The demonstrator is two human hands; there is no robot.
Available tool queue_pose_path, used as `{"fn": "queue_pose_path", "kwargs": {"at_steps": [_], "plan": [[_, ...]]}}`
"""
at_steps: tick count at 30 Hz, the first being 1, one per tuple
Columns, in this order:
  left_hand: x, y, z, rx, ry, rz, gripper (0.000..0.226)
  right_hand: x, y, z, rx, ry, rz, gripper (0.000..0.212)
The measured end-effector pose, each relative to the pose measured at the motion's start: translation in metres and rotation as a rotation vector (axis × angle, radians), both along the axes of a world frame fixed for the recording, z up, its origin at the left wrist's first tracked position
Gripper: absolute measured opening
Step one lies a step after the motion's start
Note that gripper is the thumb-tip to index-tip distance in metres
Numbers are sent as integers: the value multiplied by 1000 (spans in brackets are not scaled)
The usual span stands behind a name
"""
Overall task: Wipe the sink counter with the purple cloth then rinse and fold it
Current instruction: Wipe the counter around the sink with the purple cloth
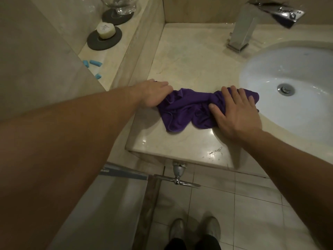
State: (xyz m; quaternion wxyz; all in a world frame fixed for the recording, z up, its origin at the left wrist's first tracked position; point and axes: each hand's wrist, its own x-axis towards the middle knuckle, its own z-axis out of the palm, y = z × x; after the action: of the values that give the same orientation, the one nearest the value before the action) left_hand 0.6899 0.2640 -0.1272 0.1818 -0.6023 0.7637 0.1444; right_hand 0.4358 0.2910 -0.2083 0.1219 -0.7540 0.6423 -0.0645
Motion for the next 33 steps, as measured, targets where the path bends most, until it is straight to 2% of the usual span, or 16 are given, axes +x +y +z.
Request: {"fn": "queue_pose_path", "kwargs": {"at_steps": [6, 10, 18, 22, 28, 31, 33], "plan": [[-1, 20, 9, 60, 113, 142, 20, 2, 22, 4, 33, -3, -6, 83], [-1, 31, 7, 41, 155, 206, 20, 4, 33, 3, 36, 2, -11, 80], [2, 53, 1, 84, 113, 78, 30, 12, 68, 5, 61, 74, -113, 71], [4, 63, -4, 78, 138, 114, 22, 15, 85, 5, 76, 68, -122, 71], [6, 84, -2, 124, 263, 198, 47, 8, 105, 9, 89, 103, -44, 82], [10, 94, -6, 156, 331, 270, 54, 5, 113, 9, 89, 93, -36, 80], [13, 103, -9, 136, 319, 235, 60, 6, 119, 8, 69, 79, -44, 77]]}}
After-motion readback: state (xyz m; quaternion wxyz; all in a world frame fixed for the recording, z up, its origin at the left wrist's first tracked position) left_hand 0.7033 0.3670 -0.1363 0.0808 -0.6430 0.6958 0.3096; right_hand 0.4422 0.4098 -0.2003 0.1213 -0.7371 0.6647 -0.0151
